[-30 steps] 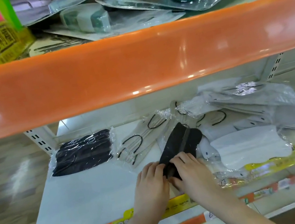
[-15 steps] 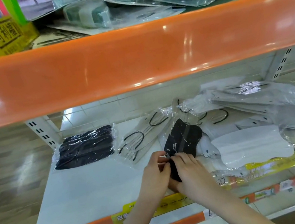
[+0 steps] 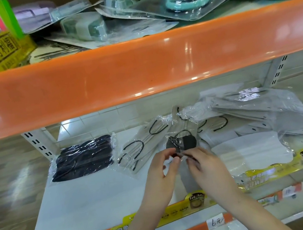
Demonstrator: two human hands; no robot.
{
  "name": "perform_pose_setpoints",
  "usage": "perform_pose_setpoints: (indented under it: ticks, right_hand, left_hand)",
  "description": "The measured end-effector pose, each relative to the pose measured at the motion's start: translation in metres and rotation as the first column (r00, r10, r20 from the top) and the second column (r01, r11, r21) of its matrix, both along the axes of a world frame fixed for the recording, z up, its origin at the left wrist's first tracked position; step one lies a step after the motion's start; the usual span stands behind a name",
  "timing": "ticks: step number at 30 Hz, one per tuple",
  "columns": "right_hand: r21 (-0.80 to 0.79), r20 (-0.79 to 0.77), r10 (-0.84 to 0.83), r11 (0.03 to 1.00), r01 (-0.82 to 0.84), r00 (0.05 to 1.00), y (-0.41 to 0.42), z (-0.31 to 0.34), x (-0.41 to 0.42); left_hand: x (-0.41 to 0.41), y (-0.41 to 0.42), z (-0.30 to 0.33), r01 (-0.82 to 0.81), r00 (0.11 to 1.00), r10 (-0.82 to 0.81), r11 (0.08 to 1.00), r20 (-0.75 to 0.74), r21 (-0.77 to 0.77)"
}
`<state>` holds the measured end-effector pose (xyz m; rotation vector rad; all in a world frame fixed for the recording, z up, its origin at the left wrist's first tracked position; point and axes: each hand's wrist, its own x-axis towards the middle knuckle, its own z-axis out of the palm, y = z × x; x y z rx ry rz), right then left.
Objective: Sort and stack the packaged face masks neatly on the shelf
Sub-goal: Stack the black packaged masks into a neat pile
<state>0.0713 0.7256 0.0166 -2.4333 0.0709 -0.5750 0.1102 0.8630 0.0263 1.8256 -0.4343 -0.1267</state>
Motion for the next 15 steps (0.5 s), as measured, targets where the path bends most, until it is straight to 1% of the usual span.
perform_pose_setpoints:
  ticks: [3, 6, 7, 8, 9, 10, 11, 12, 13, 14, 15]
  right_hand:
    - [0.099, 0.036, -0.007, 0.995, 0.004, 0.999, -0.005, 0.020, -0.001]
    - [0.287, 0.038, 0.016, 0.957, -0.026, 0.999, -0.007, 0.047, -0.003]
    - [0.357, 0.031, 0.027, 0.934, -0.036, 0.999, -0.008, 0.058, -0.004]
    - [0.439, 0.025, 0.048, 0.897, -0.054, 0.999, -0.009, 0.067, -0.004]
    - [0.479, 0.028, 0.070, 0.874, -0.075, 0.997, -0.010, 0.076, -0.003]
    - [0.471, 0.049, 0.079, 0.877, -0.092, 0.996, -0.009, 0.083, -0.003]
    - [0.383, 0.085, 0.070, 0.918, -0.098, 0.994, -0.010, 0.086, 0.000]
    - [0.227, 0.145, 0.030, 0.972, -0.063, 0.989, -0.012, 0.087, 0.003]
    - [0.043, 0.211, -0.015, 0.999, 0.006, 0.977, -0.013, 0.088, 0.006]
    - [-0.127, 0.280, -0.061, 0.987, 0.099, 0.958, -0.012, 0.088, 0.009]
    - [-0.246, 0.340, -0.062, 0.957, 0.153, 0.938, -0.011, 0.087, 0.013]
  left_hand:
    - [0.011, 0.008, 0.001, -0.012, 0.978, -0.019, 0.988, 0.206, 0.151]
    - [0.028, 0.014, 0.006, -0.126, 0.924, 0.021, 0.960, 0.383, 0.250]
    - [0.033, 0.016, 0.009, -0.163, 0.911, 0.041, 0.950, 0.411, 0.266]
    - [0.037, 0.018, 0.014, -0.192, 0.913, 0.061, 0.937, 0.403, 0.293]
    - [0.041, 0.020, 0.019, -0.213, 0.923, 0.081, 0.921, 0.376, 0.326]
    - [0.044, 0.023, 0.024, -0.241, 0.924, 0.103, 0.904, 0.368, 0.352]
    - [0.047, 0.027, 0.029, -0.277, 0.909, 0.115, 0.885, 0.401, 0.374]
    - [0.049, 0.032, 0.033, -0.342, 0.859, 0.115, 0.854, 0.498, 0.393]
    - [0.052, 0.037, 0.034, -0.419, 0.776, 0.097, 0.818, 0.623, 0.395]
    - [0.055, 0.043, 0.036, -0.481, 0.686, 0.061, 0.786, 0.725, 0.388]
    - [0.059, 0.049, 0.036, -0.513, 0.602, 0.018, 0.774, 0.798, 0.370]
